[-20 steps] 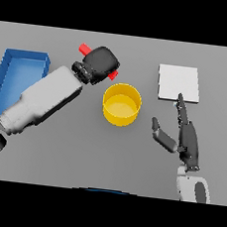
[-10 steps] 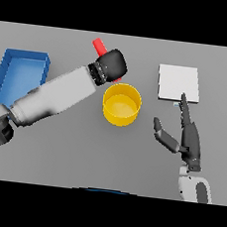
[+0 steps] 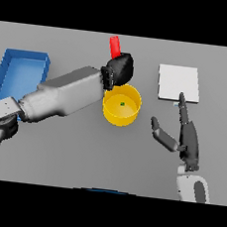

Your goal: Pick up the red beaker and tilt it to pour out 1 green nut into yellow bowl. Pick up the yellow bowl and place it on the metallic measuring scale.

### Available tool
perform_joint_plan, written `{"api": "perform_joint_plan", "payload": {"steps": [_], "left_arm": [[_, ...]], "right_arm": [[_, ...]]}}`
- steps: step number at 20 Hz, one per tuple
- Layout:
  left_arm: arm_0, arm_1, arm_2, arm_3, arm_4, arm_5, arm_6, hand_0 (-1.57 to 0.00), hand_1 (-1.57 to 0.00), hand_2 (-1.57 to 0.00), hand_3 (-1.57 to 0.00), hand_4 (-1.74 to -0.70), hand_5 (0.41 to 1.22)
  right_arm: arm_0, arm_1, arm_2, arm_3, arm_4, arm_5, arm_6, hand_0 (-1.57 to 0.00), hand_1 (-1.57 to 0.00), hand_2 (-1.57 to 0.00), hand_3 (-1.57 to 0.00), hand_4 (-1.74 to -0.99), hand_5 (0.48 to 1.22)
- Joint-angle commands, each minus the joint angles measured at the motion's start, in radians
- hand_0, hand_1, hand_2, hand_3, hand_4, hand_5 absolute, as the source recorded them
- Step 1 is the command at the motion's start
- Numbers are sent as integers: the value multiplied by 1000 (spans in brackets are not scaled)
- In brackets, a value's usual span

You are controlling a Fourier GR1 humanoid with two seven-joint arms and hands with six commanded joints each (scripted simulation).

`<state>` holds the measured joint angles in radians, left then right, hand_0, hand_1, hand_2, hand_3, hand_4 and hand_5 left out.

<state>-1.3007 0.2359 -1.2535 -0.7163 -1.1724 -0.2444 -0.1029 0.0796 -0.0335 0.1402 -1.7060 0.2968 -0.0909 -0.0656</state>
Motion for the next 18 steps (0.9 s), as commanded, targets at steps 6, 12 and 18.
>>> {"api": "perform_joint_plan", "payload": {"steps": [6, 12, 18], "left_arm": [[-60, -28, -87, 8, -28, -16, -5, -1571, -1571, -1571, -1571, -1720, 1221], [-234, 10, -100, 92, -17, 33, -61, -1571, -1571, -1571, -1571, -1722, 1221], [-402, 74, 89, 339, 162, 123, -19, -1571, -1571, -1571, -1370, -1727, 1221]], "right_arm": [[2, -6, -10, 7, -9, 1, -14, 1, 1, 1, 1, -1151, 634], [9, -2, -10, 1, -34, 15, -45, 1, 1, 1, 1, -1150, 649], [1, 5, 2, 15, -27, 18, -68, 1, 1, 1, 1, -1160, 661]]}}
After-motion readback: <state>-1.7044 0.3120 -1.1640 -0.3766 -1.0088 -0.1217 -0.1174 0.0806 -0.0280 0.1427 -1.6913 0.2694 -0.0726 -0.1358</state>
